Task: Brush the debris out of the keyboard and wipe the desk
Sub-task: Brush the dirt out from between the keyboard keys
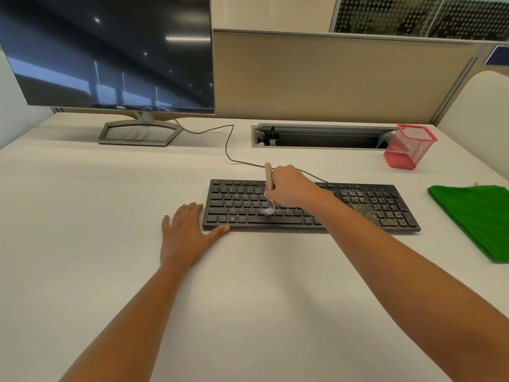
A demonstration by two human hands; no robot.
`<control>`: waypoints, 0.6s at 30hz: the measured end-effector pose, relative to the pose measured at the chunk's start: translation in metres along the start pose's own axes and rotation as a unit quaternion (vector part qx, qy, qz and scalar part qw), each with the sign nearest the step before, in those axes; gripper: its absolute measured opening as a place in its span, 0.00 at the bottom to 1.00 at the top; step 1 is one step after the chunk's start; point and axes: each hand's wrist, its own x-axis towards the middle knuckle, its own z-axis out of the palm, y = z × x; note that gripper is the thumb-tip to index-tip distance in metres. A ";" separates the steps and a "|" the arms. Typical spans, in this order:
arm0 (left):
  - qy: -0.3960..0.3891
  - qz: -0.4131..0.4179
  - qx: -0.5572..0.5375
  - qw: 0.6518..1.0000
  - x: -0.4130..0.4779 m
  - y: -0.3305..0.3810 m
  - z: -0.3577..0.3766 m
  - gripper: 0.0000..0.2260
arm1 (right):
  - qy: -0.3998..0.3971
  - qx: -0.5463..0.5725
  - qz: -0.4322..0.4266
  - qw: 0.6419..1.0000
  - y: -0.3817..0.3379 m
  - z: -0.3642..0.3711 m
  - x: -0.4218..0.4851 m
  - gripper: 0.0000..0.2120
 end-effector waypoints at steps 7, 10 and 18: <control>0.000 -0.002 0.002 1.000 0.000 0.000 0.001 0.37 | 0.072 0.106 0.013 0.992 0.000 -0.002 0.004 0.12; 0.003 -0.001 -0.002 1.000 0.000 0.000 0.001 0.37 | 0.060 0.107 0.018 0.992 0.000 0.006 0.001 0.12; 0.008 0.004 -0.003 1.000 0.001 -0.002 0.003 0.37 | 0.013 0.129 0.068 0.989 0.004 -0.002 0.002 0.11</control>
